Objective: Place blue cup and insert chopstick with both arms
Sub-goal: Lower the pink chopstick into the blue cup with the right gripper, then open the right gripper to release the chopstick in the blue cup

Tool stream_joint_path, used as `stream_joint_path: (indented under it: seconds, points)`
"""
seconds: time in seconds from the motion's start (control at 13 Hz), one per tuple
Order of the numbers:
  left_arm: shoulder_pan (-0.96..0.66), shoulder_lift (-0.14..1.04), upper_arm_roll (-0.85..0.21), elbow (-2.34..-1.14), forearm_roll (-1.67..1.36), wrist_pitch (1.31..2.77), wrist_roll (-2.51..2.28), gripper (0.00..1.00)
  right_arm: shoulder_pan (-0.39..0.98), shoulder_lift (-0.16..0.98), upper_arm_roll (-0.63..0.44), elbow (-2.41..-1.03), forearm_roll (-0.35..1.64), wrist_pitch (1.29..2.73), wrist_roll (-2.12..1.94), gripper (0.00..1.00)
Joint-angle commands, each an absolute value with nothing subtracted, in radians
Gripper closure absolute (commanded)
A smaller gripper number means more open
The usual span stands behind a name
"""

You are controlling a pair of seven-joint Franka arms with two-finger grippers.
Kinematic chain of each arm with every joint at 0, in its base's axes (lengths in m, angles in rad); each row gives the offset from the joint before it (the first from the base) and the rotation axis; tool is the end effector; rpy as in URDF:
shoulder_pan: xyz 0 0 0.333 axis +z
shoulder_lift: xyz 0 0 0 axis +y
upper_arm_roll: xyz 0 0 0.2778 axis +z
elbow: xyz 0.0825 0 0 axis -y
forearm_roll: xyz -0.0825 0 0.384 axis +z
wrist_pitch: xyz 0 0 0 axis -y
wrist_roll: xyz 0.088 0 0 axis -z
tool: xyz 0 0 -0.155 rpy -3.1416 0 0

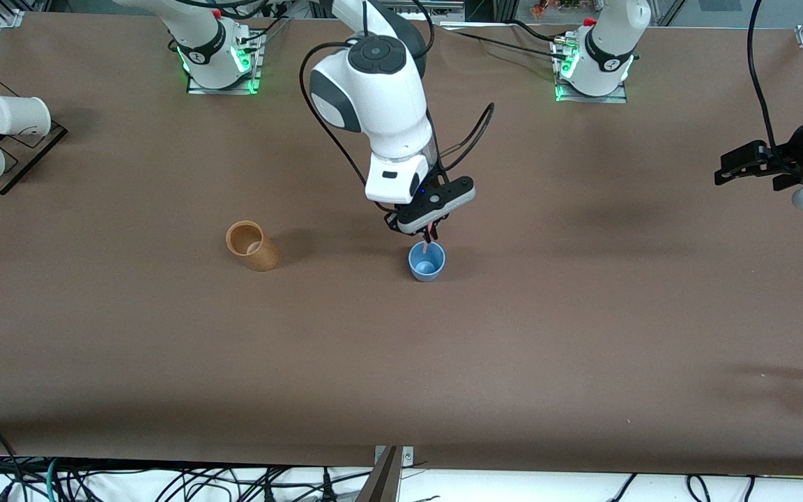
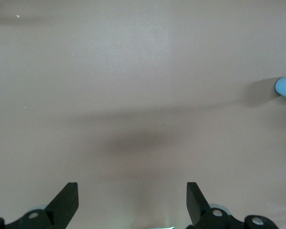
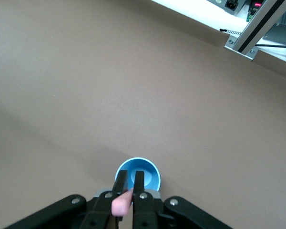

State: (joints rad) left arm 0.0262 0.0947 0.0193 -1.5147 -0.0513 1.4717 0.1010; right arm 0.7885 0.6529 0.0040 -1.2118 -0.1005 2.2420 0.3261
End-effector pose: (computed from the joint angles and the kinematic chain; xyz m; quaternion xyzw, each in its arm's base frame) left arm 0.5610 0.0168 0.5040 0.9969 -0.0284 -0.0668 0.0297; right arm 0.5421 0.5394 0.3599 -0.9493 -0.2488 -0.1818 0.0626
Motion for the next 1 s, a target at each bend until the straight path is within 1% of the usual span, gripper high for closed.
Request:
stream_joint_path:
  seconds: [0.0, 0.15, 0.23, 0.31, 0.38, 0.46, 0.54, 0.62, 0.69, 0.92]
  points:
    - [0.025, 0.091, 0.017, -1.516, -0.043, 1.48, 0.077, 0.0, 0.799, 0.71, 0.005, -1.152, -0.123, 2.249, 0.341, 1.0]
    - [0.025, 0.091, 0.017, -1.516, -0.043, 1.48, 0.071, 0.0, 0.804, 0.727, 0.005, -1.152, -0.123, 2.25, 0.342, 1.0]
    - [0.023, 0.091, 0.017, -1.516, -0.043, 1.48, 0.061, 0.0, 0.805, 0.73, 0.006, -1.154, -0.123, 2.25, 0.341, 0.86]
    - [0.02, 0.091, 0.017, -1.514, -0.043, 1.48, 0.045, 0.0, 0.805, 0.73, 0.006, -1.157, -0.121, 2.249, 0.342, 0.68]
    - [0.02, 0.091, 0.017, -1.514, -0.041, 1.48, 0.041, 0.0, 0.805, 0.73, 0.006, -1.16, -0.121, 2.244, 0.341, 0.58]
    - [0.026, 0.091, 0.018, -1.516, -0.041, 1.48, 0.057, 0.0, 0.807, 0.729, 0.006, -1.16, -0.117, 2.241, 0.341, 0.55]
    - [0.029, 0.091, 0.018, -1.516, -0.041, 1.48, 0.058, 0.0, 0.805, 0.726, 0.006, -1.16, -0.115, 2.238, 0.341, 0.46]
    - [0.029, 0.091, 0.018, -1.516, -0.041, 1.48, 0.057, 0.0, 0.804, 0.723, 0.006, -1.161, -0.114, 2.227, 0.339, 0.16]
    - [0.029, 0.091, 0.018, -1.516, -0.041, 1.48, 0.057, 0.0, 0.801, 0.718, 0.005, -1.16, -0.114, 2.192, 0.336, 0.0]
    - [0.028, 0.091, 0.018, -1.516, -0.041, 1.48, 0.055, 0.0, 0.758, 0.635, 0.0, -1.157, -0.106, 2.009, 0.328, 0.0]
